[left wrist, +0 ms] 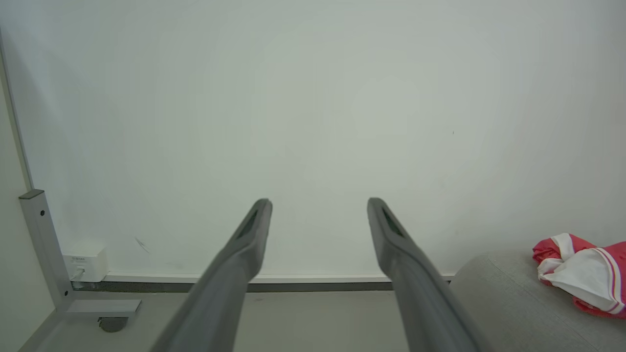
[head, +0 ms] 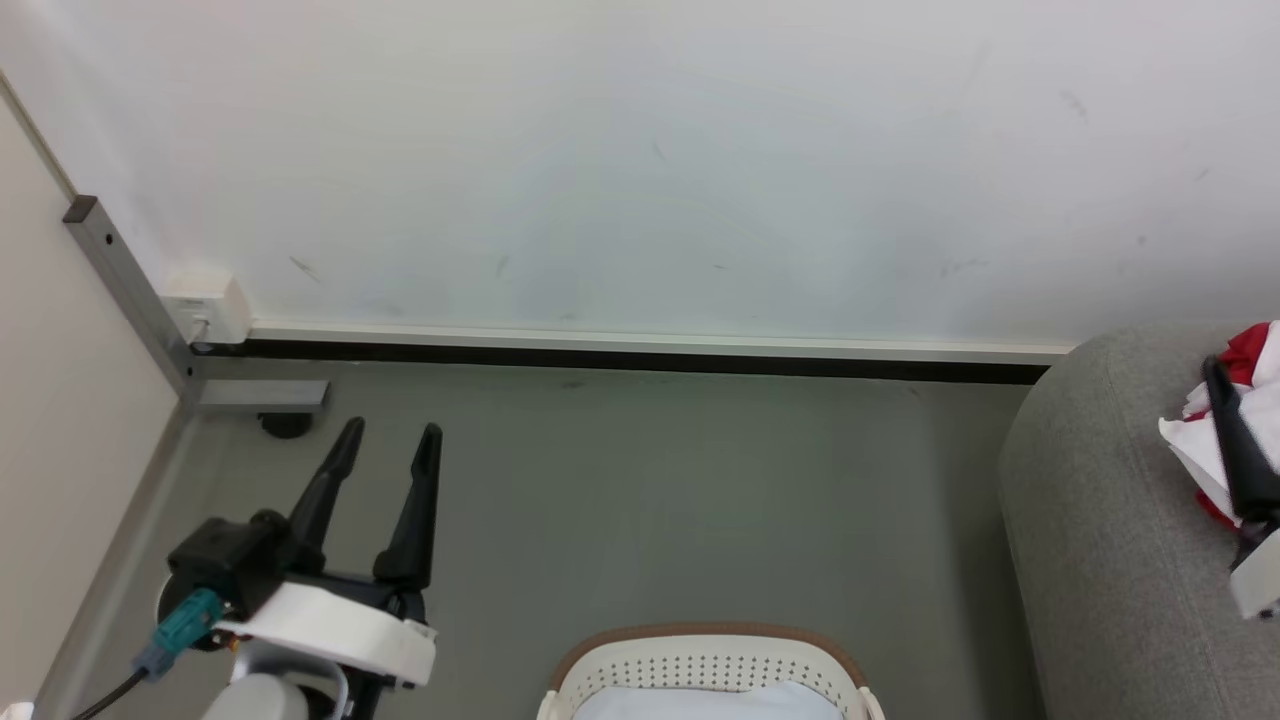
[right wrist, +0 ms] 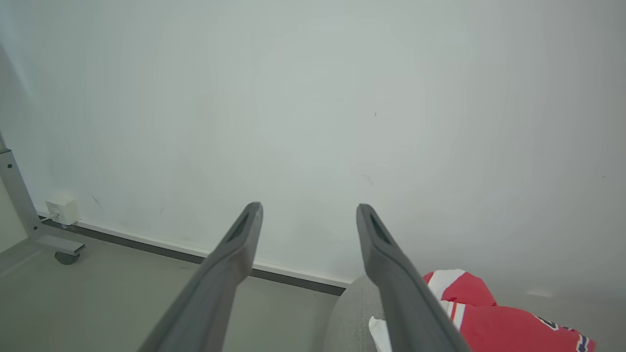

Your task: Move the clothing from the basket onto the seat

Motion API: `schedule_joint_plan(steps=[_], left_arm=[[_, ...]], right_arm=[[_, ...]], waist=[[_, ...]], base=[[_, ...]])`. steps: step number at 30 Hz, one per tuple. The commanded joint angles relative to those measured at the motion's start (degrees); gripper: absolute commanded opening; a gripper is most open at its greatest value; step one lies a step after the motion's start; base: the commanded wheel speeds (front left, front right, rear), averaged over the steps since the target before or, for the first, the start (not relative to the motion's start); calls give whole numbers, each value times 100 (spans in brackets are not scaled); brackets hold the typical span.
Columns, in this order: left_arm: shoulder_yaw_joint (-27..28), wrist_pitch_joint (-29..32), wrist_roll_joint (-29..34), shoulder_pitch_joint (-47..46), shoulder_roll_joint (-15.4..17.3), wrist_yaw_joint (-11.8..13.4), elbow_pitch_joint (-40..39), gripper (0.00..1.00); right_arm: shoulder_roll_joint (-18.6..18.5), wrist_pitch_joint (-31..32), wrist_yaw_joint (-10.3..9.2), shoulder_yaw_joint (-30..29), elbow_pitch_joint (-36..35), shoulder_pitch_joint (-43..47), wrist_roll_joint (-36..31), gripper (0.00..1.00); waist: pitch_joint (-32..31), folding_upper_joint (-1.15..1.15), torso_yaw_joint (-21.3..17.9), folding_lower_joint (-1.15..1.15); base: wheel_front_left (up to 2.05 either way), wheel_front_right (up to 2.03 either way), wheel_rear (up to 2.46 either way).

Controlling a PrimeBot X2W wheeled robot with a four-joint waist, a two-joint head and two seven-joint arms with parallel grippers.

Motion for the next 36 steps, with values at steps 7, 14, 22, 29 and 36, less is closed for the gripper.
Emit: schedule_joint_plan(steps=[7, 14, 22, 29, 36], left_arm=[[610, -2, 473, 509, -346, -218, 134, 100], [1260, -2, 838, 845, -686, -389, 80, 100], [1662, -2, 1183, 1017, -964, -590, 285, 100], [1708, -2, 1200, 977, -1048, -662, 439, 100], [1767, -2, 1017, 963, -1117, -700, 611, 100]], right_arm=[[1118, -868, -13, -177, -250, 986, -912, 100], [1922, -1591, -13, -213, -122, 1497, -1302, 100], [2307, -1914, -13, -189, 283, 1598, -1359, 100], [2350, -1956, -13, -136, 430, 1487, -1404, 100], [2333, -1955, -13, -115, 478, 1453, -1414, 100]], waist=[[-22, 0, 75, 2], [0, 0, 3, 2], [20, 0, -18, 2], [8, 0, -28, 2], [10, 0, -5, 2]], base=[[0, 0, 0], [0, 0, 0], [0, 0, 0], [0, 0, 0], [0, 0, 0]])
